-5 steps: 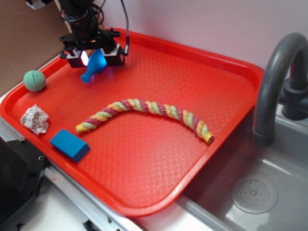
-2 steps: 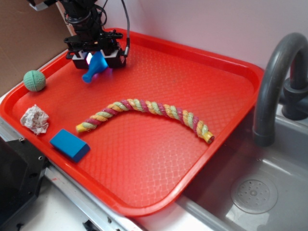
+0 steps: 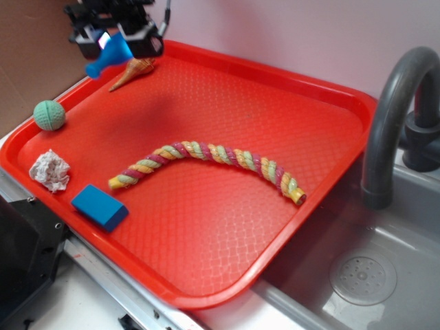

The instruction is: Grab the blue bottle.

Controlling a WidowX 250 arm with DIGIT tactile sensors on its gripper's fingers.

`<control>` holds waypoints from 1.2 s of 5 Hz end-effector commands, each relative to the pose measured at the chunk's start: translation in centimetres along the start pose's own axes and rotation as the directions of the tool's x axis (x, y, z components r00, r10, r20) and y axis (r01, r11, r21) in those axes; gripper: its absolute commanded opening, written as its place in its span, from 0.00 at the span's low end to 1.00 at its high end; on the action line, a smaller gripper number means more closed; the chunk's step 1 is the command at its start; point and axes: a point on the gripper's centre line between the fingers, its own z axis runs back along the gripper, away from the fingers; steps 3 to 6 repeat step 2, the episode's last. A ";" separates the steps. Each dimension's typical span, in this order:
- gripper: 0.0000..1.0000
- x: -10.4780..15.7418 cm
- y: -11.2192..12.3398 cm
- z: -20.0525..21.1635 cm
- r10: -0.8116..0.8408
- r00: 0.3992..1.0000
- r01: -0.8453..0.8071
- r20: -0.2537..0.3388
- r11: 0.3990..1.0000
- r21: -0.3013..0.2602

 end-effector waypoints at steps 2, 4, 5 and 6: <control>0.00 -6.2 -1.4 9.9 -0.140 0.989 0.145 0.041 0.977 -0.159; 0.00 -6.2 -1.4 9.9 -0.140 0.989 0.145 0.041 0.977 -0.159; 0.00 -6.2 -1.4 9.9 -0.140 0.989 0.145 0.041 0.977 -0.159; 0.00 -6.2 -1.4 9.9 -0.140 0.989 0.145 0.041 0.977 -0.159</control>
